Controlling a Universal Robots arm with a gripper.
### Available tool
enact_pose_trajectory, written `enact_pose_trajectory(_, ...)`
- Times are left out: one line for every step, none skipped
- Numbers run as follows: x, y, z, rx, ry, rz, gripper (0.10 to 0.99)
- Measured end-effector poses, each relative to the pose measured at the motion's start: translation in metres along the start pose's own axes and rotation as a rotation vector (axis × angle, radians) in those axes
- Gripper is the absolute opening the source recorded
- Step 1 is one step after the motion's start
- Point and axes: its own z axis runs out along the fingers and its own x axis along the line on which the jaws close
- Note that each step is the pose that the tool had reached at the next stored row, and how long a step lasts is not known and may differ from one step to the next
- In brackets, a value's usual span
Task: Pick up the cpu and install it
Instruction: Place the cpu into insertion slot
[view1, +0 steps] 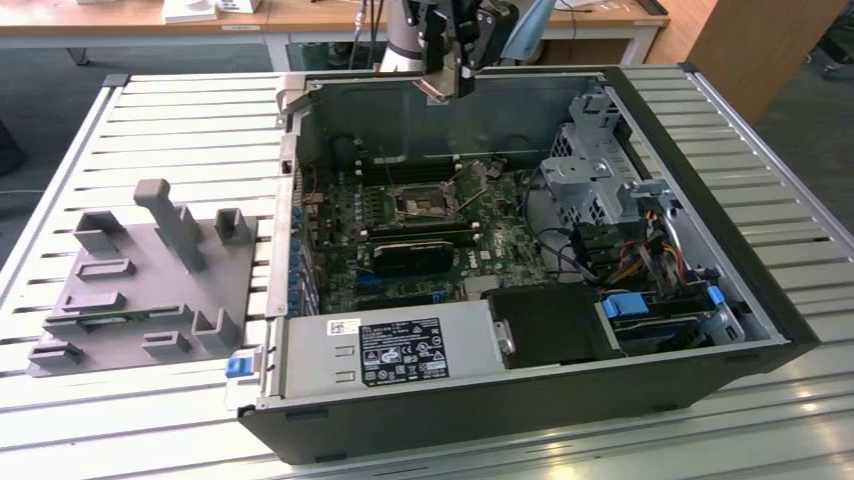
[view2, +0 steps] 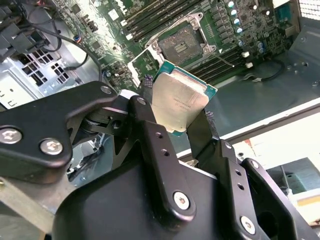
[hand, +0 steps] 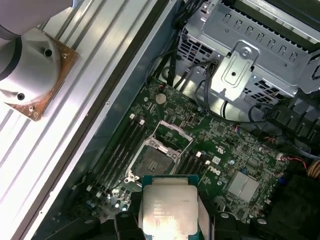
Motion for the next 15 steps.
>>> enact_pose_trajectory(0.0, 0.0, 0.0, 0.0, -0.0004, 0.007, 0.525)
enact_pose_trajectory(0.0, 0.0, 0.0001, 0.0, -0.0011, 0.015, 0.525)
enact_pose_trajectory(0.0001, 0.0, 0.0002, 0.0, -0.0022, 0.029, 0.525)
enact_pose_trajectory(0.0, 0.0, 0.0003, 0.0, -0.0032, 0.044, 0.525)
enact_pose_trajectory(0.0, 0.0, 0.0004, 0.0, -0.0044, 0.058, 0.525)
enact_pose_trajectory(0.0, 0.0, 0.0006, 0.0, -0.0057, 0.073, 0.525)
enact_pose_trajectory(0.0, 0.0, 0.0008, 0.0, -0.0068, 0.088, 0.525)
enact_pose_trajectory(0.0, 0.0, 0.001, 0.001, -0.008, 0.105, 0.525)
enact_pose_trajectory(0.0, 0.0, 0.0012, 0.001, -0.0092, 0.123, 0.525)
enact_pose_trajectory(0.0, 0.0, 0.0014, 0.001, -0.0103, 0.14, 0.525)
enact_pose_trajectory(0.0, 0.0, 0.0016, 0.001, -0.0115, 0.159, 0.525)
enact_pose_trajectory(0.0, -0.0001, 0.0019, 0.0, -0.0126, 0.177, 0.525)
enact_pose_trajectory(0.0, -0.0001, 0.0021, 0.001, -0.0137, 0.195, 0.525)
enact_pose_trajectory(0.0, -0.0001, 0.0023, 0.0, -0.0148, 0.213, 0.525)
enact_pose_trajectory(0.0, -0.0001, 0.0026, 0.0, -0.0159, 0.231, 0.525)
